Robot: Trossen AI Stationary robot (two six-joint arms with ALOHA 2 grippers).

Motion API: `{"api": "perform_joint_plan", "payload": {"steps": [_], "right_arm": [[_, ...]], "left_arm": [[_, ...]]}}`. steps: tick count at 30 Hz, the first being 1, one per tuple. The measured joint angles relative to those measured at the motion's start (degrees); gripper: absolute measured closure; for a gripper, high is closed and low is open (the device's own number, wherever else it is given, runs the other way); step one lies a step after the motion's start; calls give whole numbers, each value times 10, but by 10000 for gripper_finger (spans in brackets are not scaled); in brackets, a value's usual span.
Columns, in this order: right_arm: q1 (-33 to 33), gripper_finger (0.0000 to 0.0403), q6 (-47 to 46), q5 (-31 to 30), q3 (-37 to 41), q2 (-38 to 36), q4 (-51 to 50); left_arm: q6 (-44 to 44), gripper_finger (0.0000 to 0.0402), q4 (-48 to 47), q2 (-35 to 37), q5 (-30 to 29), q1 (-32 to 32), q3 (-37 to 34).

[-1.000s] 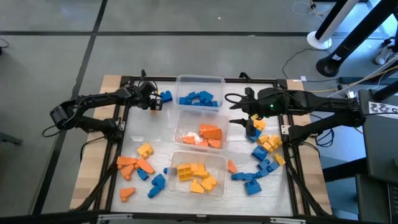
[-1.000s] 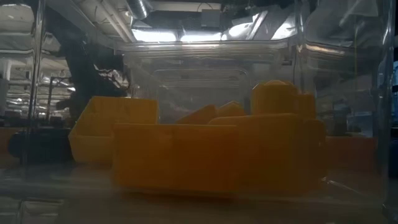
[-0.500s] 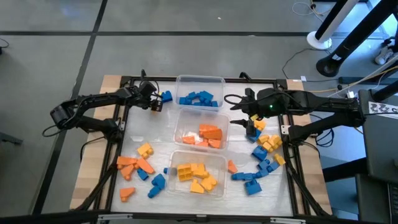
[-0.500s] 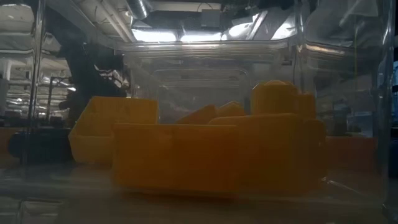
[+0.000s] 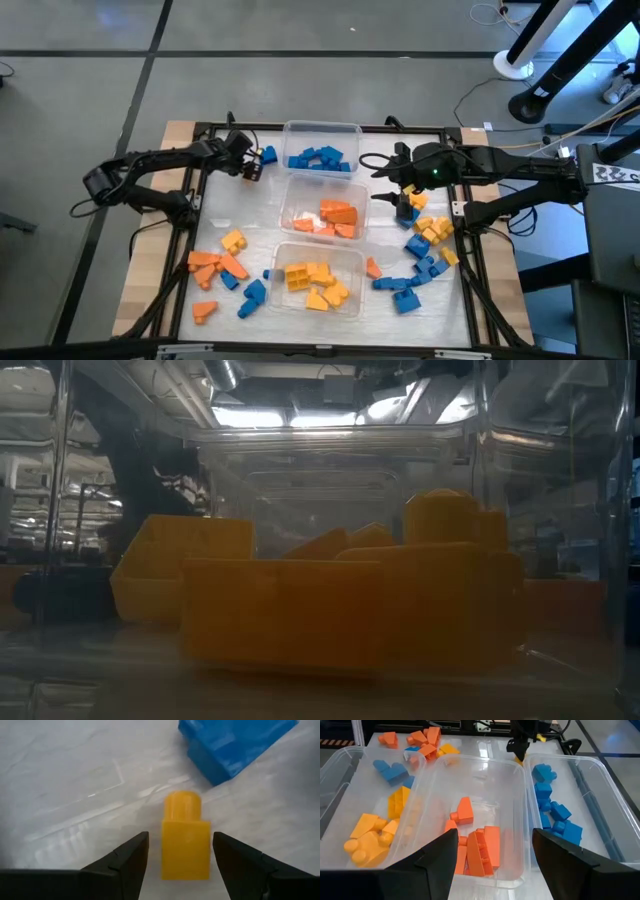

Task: Sort blocks
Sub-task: Put the yellow game piece into the bottom transparent bin

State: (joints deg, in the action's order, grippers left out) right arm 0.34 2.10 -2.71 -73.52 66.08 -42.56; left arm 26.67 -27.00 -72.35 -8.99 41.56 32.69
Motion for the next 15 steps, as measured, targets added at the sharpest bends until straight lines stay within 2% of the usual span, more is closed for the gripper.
{"api": "perform_joint_plan", "payload": {"steps": [8,11,15], "right_arm": [[0,150,-1,12,0,0,0],[0,150,-1,18,0,1,0],[0,150,2,16,0,2,0]], "left_arm": [[-27,197,28,-56,11,0,0],[-26,222,35,-60,12,0,0],[-25,276,35,-52,19,0,0]]}}
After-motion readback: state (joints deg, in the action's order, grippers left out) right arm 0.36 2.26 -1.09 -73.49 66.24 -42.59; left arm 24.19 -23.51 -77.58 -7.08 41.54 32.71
